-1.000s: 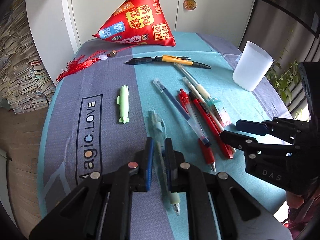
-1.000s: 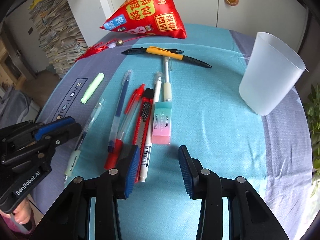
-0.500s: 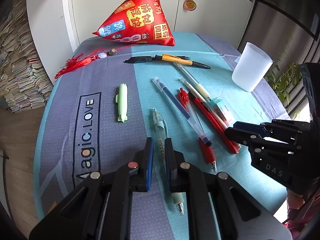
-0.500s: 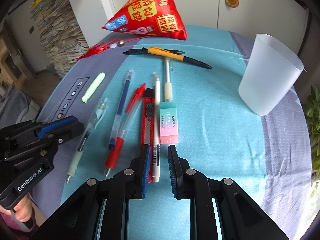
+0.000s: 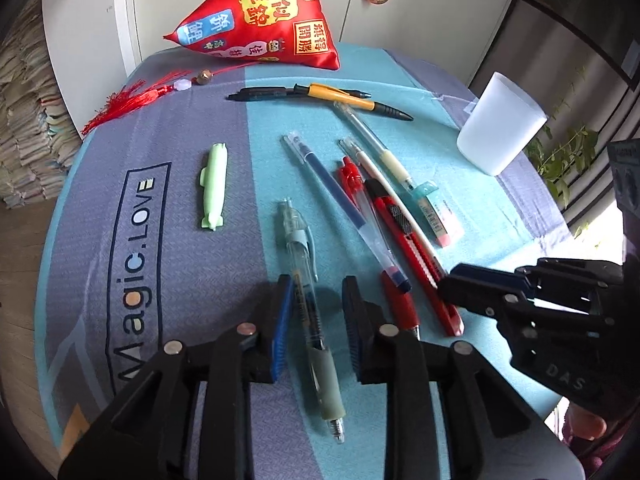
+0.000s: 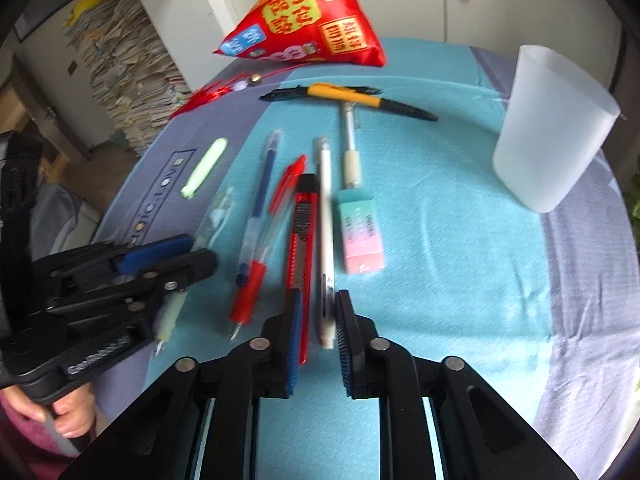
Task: Organize stationery
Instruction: 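Close the right tool on the white pen, then lift both held pens and carry them toward the frosted cup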
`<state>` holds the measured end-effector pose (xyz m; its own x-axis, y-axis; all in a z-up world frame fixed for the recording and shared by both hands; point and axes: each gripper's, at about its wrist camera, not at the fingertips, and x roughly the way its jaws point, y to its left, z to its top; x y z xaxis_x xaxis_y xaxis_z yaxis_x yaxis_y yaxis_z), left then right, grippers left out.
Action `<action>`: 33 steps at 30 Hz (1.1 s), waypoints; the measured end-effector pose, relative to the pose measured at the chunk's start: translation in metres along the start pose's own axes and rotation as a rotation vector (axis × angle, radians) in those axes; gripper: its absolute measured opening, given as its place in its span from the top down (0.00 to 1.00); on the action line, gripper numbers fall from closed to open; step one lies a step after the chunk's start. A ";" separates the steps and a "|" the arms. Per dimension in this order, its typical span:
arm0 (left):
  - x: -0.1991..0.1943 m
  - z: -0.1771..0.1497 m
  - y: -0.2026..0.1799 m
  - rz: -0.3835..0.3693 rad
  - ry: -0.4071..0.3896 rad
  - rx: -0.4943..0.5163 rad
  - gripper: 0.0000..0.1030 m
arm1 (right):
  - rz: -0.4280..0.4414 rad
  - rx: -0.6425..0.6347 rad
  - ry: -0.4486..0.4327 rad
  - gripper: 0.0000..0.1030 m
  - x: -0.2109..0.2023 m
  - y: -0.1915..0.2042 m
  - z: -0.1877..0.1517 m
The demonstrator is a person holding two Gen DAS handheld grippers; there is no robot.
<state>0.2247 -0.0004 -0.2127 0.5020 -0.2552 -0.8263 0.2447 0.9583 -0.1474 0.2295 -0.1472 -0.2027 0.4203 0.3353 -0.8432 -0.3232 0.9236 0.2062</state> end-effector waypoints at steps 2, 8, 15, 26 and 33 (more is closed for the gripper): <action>0.000 -0.002 -0.005 0.019 -0.002 0.028 0.92 | 0.015 -0.016 0.008 0.89 0.000 0.004 -0.003; -0.010 -0.009 -0.001 0.006 -0.001 0.014 0.92 | -0.003 0.010 0.007 0.94 -0.007 0.002 -0.008; -0.032 -0.026 0.002 0.031 -0.015 0.011 0.92 | -0.065 0.002 0.030 0.94 -0.025 -0.005 -0.030; -0.059 -0.043 -0.007 0.027 -0.047 0.018 0.92 | -0.098 -0.032 0.027 0.97 -0.067 -0.013 -0.068; -0.060 -0.042 -0.007 0.033 -0.053 0.010 0.92 | -0.074 -0.097 -0.051 0.78 -0.057 0.002 -0.024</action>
<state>0.1581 0.0136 -0.1848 0.5532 -0.2298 -0.8007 0.2349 0.9652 -0.1147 0.1842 -0.1692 -0.1660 0.4874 0.2780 -0.8277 -0.3695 0.9246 0.0929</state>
